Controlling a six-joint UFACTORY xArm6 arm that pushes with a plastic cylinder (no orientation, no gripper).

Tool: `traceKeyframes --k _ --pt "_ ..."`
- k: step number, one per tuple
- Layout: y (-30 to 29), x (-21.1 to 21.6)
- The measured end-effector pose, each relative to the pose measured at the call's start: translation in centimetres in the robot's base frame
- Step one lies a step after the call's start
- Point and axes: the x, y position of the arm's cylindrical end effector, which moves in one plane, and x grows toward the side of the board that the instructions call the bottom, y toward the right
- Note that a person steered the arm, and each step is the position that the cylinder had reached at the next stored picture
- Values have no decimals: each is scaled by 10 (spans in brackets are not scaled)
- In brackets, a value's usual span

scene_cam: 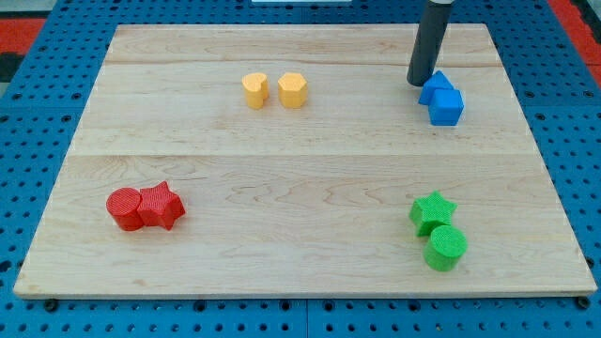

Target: Move the blue triangle slightly towards the left

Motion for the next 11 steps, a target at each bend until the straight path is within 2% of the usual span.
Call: traceKeyframes --k 3,6,7,9,11 --pt "9 -24" --pt "68 6" --pt "65 18" --pt "28 17" --pt "7 -20"
